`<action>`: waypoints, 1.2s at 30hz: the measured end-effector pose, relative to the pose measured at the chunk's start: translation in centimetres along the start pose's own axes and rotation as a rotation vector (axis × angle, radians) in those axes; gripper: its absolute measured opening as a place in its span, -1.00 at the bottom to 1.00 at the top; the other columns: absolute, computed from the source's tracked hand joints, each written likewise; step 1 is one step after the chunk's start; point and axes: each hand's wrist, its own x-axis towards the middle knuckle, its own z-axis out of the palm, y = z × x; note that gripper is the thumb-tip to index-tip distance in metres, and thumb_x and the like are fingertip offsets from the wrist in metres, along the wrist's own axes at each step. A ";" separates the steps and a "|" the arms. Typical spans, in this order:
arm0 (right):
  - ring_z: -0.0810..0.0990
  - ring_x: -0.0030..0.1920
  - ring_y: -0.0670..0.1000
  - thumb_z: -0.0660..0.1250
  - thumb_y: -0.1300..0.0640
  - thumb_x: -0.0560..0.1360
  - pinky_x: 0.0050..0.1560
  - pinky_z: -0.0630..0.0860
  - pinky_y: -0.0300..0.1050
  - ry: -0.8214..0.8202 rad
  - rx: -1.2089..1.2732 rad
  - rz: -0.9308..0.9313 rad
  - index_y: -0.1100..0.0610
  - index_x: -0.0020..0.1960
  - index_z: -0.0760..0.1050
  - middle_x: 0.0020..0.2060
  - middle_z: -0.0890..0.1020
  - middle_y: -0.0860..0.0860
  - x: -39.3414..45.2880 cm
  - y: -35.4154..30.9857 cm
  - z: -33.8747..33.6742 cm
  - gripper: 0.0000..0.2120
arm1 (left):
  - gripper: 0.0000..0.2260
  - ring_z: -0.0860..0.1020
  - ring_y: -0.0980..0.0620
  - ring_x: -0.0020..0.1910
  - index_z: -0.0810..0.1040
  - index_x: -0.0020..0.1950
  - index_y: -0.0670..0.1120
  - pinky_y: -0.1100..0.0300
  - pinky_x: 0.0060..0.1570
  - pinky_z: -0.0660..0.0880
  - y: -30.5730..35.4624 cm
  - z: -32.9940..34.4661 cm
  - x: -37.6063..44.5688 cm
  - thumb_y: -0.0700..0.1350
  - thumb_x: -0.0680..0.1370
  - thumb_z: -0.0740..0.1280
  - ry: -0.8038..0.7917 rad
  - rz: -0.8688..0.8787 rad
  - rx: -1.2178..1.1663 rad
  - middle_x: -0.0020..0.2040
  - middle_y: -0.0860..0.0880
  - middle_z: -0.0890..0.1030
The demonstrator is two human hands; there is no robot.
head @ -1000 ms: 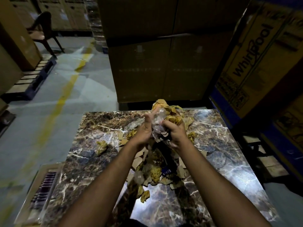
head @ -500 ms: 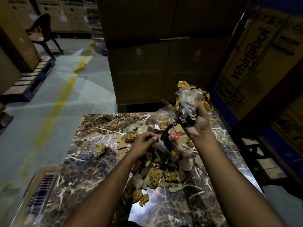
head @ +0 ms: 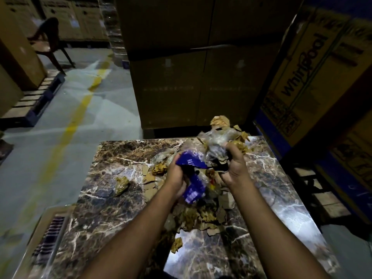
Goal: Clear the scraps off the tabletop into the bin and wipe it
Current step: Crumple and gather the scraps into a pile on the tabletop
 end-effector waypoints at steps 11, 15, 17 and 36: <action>0.69 0.07 0.21 0.67 -0.06 0.10 -0.04 0.68 0.27 0.353 -0.721 -0.173 0.12 0.24 0.53 0.09 0.68 0.14 -0.6 4.3 0.0 -0.23 | -0.15 0.57 -0.17 0.26 0.54 0.37 0.21 -0.17 0.13 0.57 1.0 3.2 -1.1 0.46 0.11 0.53 -0.184 0.131 0.074 0.34 -0.11 0.57; 0.45 0.19 -0.24 0.54 0.29 0.32 0.14 0.35 -0.58 0.187 -1.135 -0.451 0.04 0.24 0.53 0.15 0.50 -0.11 -1.6 3.9 1.6 -0.47 | -0.32 0.65 -0.11 0.16 0.48 0.42 -0.04 0.03 0.04 0.62 0.5 3.7 -0.6 0.08 0.34 0.52 -0.100 0.232 0.021 0.26 -0.18 0.61; 0.35 0.20 -0.36 0.50 0.34 0.34 0.07 0.22 -0.69 0.146 -1.228 -0.457 -0.07 0.20 0.47 0.10 0.38 -0.23 -1.8 3.6 2.1 -0.46 | -0.43 0.68 -0.08 0.05 0.48 0.40 -0.13 0.09 -0.05 0.62 0.3 4.0 -0.1 -0.04 0.40 0.44 -0.028 0.231 -0.032 0.16 -0.17 0.64; 0.58 0.25 0.06 0.39 -0.02 0.45 0.26 0.58 0.12 0.044 -0.785 -0.364 -0.09 0.26 0.60 0.27 0.55 0.10 -1.5 1.4 0.5 -0.62 | -0.44 0.64 -0.10 0.13 0.44 0.48 0.02 0.11 -0.03 0.62 -1.3 7.2 -0.8 -0.09 0.45 0.34 0.127 0.379 0.099 0.25 -0.12 0.60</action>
